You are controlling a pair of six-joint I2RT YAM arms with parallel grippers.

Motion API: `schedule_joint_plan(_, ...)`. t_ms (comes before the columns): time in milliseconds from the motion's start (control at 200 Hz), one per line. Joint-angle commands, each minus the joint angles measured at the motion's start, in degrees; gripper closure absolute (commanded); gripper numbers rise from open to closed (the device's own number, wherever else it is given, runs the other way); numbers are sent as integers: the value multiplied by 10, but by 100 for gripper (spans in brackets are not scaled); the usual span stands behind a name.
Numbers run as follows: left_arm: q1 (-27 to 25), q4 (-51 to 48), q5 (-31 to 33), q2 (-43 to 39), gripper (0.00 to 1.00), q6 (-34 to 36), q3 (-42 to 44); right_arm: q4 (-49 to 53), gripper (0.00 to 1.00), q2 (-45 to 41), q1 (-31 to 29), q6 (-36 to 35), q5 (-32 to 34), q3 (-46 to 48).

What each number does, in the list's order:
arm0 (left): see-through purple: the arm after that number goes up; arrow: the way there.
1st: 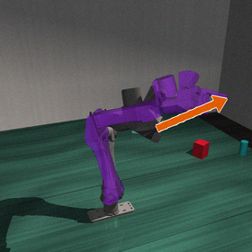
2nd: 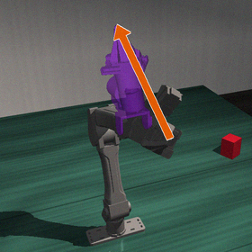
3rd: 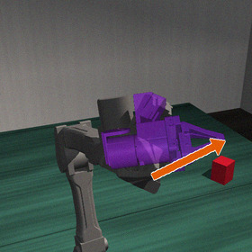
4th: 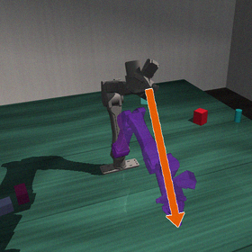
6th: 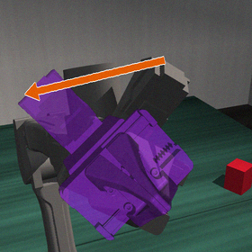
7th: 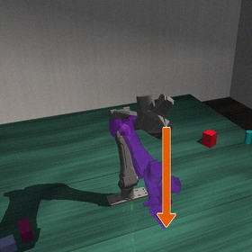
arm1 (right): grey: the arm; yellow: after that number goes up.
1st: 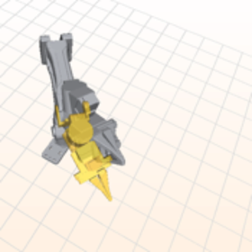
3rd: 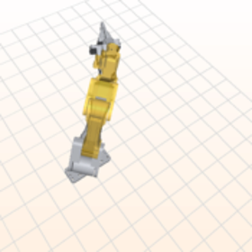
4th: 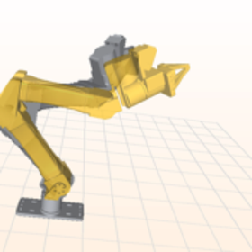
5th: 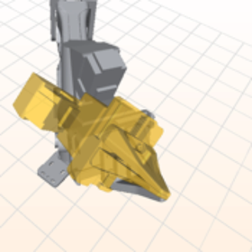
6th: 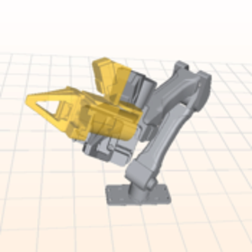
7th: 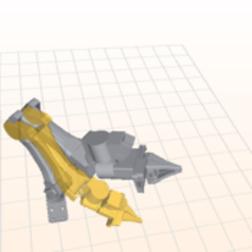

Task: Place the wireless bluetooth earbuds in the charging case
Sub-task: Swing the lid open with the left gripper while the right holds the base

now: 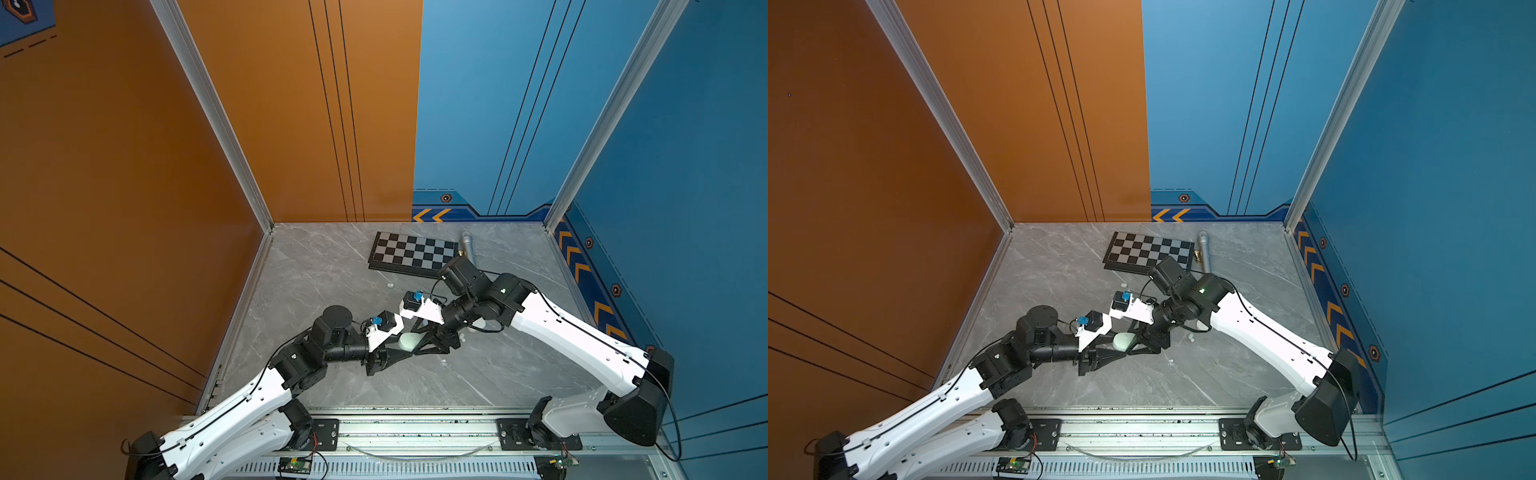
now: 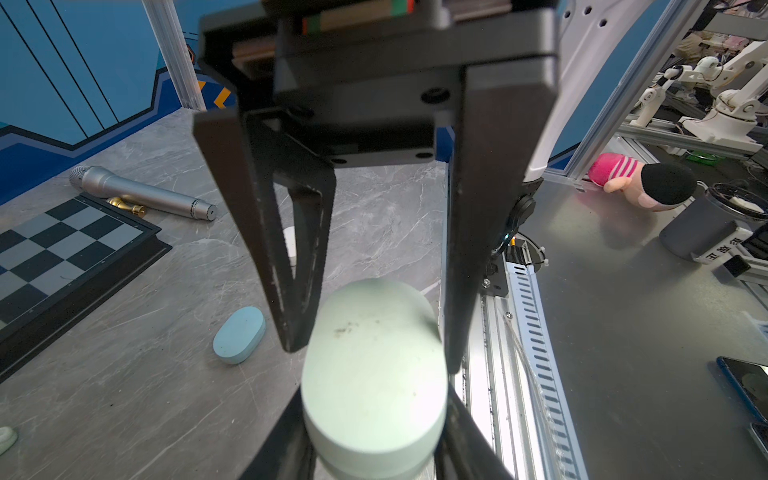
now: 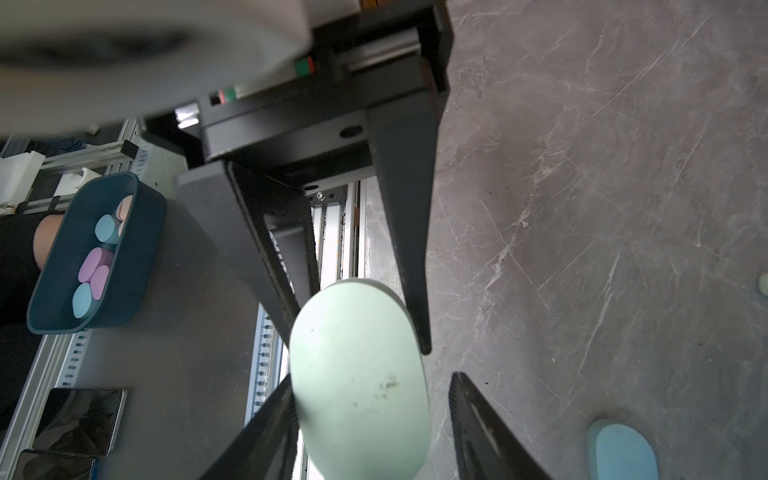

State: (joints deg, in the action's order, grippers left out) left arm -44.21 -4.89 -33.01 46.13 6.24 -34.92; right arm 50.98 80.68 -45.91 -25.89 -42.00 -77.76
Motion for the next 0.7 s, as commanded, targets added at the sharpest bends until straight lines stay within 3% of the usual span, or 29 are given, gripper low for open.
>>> schedule_joint_plan(0, 3, 1, 6, -6, 98, 9, -18, -24, 40, 1, 7, 25, -4, -6)
schedule_joint_plan(696, 6, 5, 8, -11, 99, 2, -22, -113, 38, -29, 42, 99, 15, 23)
